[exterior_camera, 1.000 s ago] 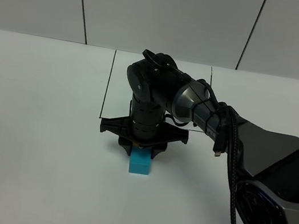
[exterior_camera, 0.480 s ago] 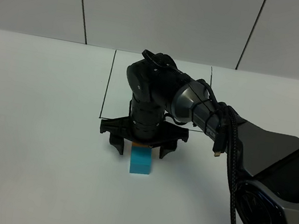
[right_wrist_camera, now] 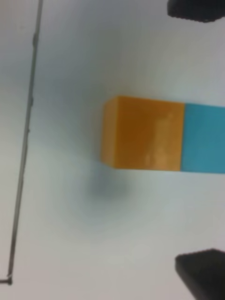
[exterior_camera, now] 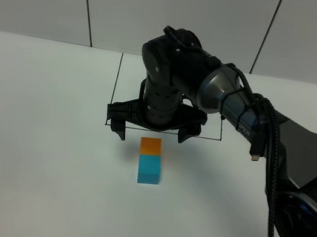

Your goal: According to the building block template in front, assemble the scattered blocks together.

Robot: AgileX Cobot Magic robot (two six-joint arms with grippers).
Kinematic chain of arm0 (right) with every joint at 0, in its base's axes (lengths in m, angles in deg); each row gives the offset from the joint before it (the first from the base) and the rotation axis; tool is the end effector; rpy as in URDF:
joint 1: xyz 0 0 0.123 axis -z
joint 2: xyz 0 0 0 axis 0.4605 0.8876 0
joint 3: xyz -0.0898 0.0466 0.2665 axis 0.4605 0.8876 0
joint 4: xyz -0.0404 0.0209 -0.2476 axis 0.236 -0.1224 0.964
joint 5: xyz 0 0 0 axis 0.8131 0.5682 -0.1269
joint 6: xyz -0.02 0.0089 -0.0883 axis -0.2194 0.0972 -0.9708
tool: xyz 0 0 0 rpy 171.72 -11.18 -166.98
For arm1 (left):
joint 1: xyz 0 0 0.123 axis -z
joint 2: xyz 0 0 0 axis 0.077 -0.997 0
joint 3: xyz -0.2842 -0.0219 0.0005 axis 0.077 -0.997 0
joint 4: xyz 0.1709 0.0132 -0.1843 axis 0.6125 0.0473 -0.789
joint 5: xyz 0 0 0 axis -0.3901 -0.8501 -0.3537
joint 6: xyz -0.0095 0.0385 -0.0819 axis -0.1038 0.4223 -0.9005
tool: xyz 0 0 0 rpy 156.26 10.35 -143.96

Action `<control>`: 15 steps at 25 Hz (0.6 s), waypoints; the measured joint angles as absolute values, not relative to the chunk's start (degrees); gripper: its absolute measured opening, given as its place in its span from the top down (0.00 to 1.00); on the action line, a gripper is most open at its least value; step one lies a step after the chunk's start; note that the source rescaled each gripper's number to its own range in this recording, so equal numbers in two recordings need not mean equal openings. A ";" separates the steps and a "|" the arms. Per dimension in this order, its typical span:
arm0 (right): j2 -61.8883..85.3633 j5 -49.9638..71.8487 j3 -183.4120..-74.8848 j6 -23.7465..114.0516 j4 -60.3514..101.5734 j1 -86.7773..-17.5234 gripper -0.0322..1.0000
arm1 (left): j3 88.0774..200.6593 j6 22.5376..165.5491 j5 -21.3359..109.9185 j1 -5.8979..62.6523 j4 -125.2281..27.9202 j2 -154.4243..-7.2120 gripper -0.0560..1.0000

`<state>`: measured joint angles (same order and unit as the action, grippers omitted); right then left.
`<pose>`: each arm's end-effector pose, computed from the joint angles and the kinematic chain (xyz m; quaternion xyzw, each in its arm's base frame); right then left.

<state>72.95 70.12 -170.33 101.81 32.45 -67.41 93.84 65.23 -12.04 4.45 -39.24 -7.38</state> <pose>0.3852 0.3155 0.1963 -0.0624 0.9904 0.0444 0.1147 -0.0063 -0.0055 0.2802 0.0404 0.8458 -0.0114 0.5318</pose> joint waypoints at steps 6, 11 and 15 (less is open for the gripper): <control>68.17 71.08 -170.33 93.51 36.42 -63.64 0.00 | 93.84 65.28 -12.04 4.45 -39.24 -7.38 0.27; 65.39 71.16 -167.57 89.77 37.19 -56.10 0.00 | 93.84 65.28 -12.04 4.45 -39.24 -7.38 0.27; 62.50 70.85 -161.47 87.68 35.83 -49.53 0.00 | 93.84 65.28 -12.04 4.45 -39.24 -7.38 0.27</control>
